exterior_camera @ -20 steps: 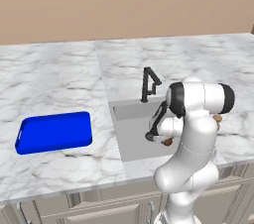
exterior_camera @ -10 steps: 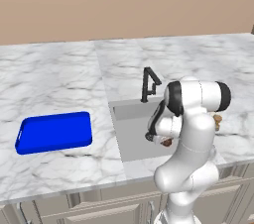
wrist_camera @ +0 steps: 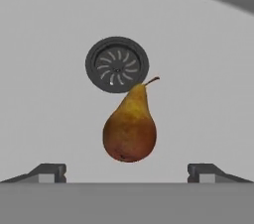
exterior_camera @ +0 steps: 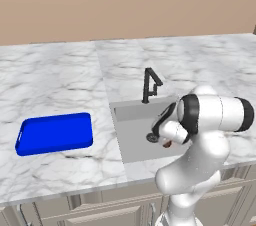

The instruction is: Pick up all produce items and place them in the sink. Turn on the sink faucet to wash them. Then turn the sink off and put them in the tray.

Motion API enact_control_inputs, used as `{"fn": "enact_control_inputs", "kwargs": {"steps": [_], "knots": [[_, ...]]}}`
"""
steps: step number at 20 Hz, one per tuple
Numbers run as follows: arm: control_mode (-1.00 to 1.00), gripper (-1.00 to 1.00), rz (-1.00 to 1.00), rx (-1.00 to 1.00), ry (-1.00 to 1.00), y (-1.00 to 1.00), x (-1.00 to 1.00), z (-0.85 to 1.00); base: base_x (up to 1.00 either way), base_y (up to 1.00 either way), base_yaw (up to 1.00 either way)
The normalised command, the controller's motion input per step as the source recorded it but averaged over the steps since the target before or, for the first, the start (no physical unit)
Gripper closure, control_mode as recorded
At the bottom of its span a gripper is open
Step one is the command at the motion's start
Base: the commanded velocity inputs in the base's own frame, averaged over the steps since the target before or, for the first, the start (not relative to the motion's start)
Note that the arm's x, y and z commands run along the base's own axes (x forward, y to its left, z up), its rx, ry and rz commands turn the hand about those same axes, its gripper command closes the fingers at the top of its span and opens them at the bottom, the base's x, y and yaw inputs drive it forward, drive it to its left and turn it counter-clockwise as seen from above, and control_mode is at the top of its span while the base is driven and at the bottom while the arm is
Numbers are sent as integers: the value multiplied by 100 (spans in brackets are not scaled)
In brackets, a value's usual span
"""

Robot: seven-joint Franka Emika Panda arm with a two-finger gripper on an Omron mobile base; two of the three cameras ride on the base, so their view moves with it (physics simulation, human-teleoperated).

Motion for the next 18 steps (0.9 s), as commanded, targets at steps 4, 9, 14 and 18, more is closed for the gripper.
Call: {"fn": "enact_control_inputs", "kwargs": {"steps": [4, 9, 14, 18], "knots": [[-100, -100, 7, 6, -10, 0, -8, 88, 0, 0, 0], [-100, -100, 5, 14, -7, 0, 0, 100, 0, 0, 0], [-100, -100, 0, 16, 0, -3, 0, 100, 0, 0, 0], [-100, -100, 0, 17, -1, -3, 0, 95, 0, 0, 0]]}}
